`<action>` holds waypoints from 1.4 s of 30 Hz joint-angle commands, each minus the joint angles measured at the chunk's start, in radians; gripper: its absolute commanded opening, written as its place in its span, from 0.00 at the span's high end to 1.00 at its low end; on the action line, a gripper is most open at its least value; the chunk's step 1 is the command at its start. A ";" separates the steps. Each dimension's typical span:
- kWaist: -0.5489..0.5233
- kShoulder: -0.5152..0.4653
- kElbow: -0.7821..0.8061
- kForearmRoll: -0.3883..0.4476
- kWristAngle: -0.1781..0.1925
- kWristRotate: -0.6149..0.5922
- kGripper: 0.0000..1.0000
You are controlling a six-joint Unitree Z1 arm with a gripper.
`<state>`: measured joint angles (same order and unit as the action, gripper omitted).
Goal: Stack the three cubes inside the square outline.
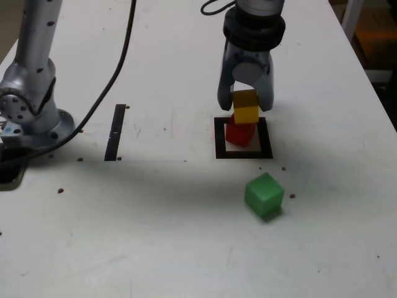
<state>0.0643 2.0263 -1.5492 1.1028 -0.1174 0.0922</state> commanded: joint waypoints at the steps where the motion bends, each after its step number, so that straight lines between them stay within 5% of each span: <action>1: 0.003 0.003 0.001 0.002 0.002 0.004 0.55; 31: 0.005 0.005 -0.025 0.054 -0.007 0.015 0.23; 42: 0.005 -0.035 -0.097 0.132 0.079 -0.006 0.15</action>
<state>0.0666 2.0098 -1.6376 1.2262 -0.0458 0.0902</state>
